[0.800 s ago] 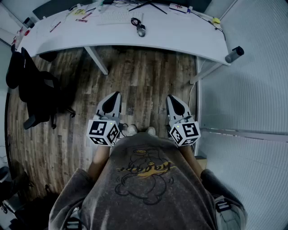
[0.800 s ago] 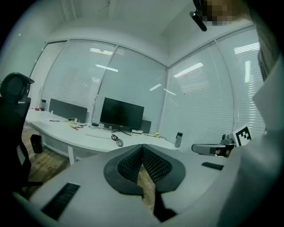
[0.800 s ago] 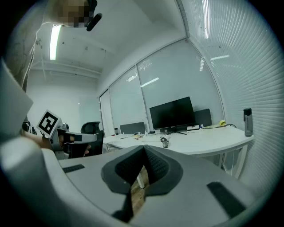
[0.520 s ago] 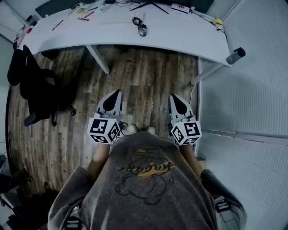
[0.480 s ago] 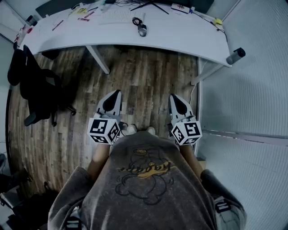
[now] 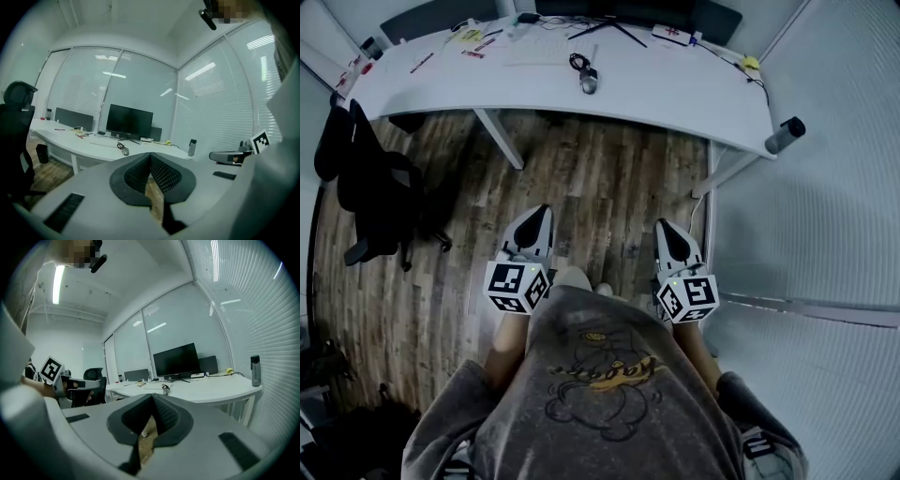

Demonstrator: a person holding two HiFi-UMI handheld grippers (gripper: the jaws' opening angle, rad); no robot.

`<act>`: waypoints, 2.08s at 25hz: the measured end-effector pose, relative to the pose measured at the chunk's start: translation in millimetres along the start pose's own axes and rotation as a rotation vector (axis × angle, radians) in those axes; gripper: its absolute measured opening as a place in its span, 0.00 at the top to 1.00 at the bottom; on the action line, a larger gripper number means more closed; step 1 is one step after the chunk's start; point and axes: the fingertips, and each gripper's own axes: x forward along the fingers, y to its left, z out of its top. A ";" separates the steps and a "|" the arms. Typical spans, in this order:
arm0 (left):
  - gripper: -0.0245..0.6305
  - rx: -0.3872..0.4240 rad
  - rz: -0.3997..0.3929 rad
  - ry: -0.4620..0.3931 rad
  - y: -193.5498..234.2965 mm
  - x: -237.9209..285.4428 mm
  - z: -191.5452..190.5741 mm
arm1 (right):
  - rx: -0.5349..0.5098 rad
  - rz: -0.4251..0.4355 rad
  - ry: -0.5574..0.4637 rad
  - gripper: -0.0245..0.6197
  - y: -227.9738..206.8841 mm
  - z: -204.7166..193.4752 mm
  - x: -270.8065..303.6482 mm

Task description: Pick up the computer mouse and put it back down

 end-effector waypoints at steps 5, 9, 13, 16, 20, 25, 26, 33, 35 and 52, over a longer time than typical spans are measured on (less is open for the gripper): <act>0.94 0.003 0.016 -0.012 -11.7 10.9 5.5 | -0.006 0.005 -0.002 0.95 -17.9 5.6 -0.1; 0.94 0.003 0.026 -0.022 -11.7 18.6 9.3 | -0.013 0.026 -0.014 0.95 -21.4 10.0 9.6; 0.94 0.005 0.025 -0.027 -5.9 31.4 10.6 | -0.010 0.034 -0.014 0.95 -23.8 8.7 25.4; 0.94 -0.001 0.021 -0.027 1.0 44.9 12.7 | -0.011 0.036 -0.010 0.95 -27.0 10.1 39.6; 0.94 -0.001 0.012 -0.022 11.8 69.9 14.8 | -0.005 0.024 -0.012 0.95 -41.8 13.5 62.8; 0.94 -0.009 0.001 -0.020 34.9 107.0 21.9 | 0.005 0.019 -0.009 0.95 -53.3 17.5 100.7; 0.94 -0.011 -0.003 -0.017 39.7 115.2 22.1 | 0.007 0.020 -0.005 0.95 -55.0 17.0 108.6; 0.94 -0.013 -0.015 -0.004 85.9 183.5 37.2 | 0.012 0.017 0.019 0.95 -73.1 25.1 182.5; 0.94 -0.013 -0.018 0.002 102.1 205.8 44.7 | 0.009 0.016 0.026 0.95 -79.0 32.2 207.1; 0.94 -0.018 -0.081 -0.009 194.1 371.9 114.6 | -0.013 -0.009 0.014 0.95 -134.3 96.3 391.0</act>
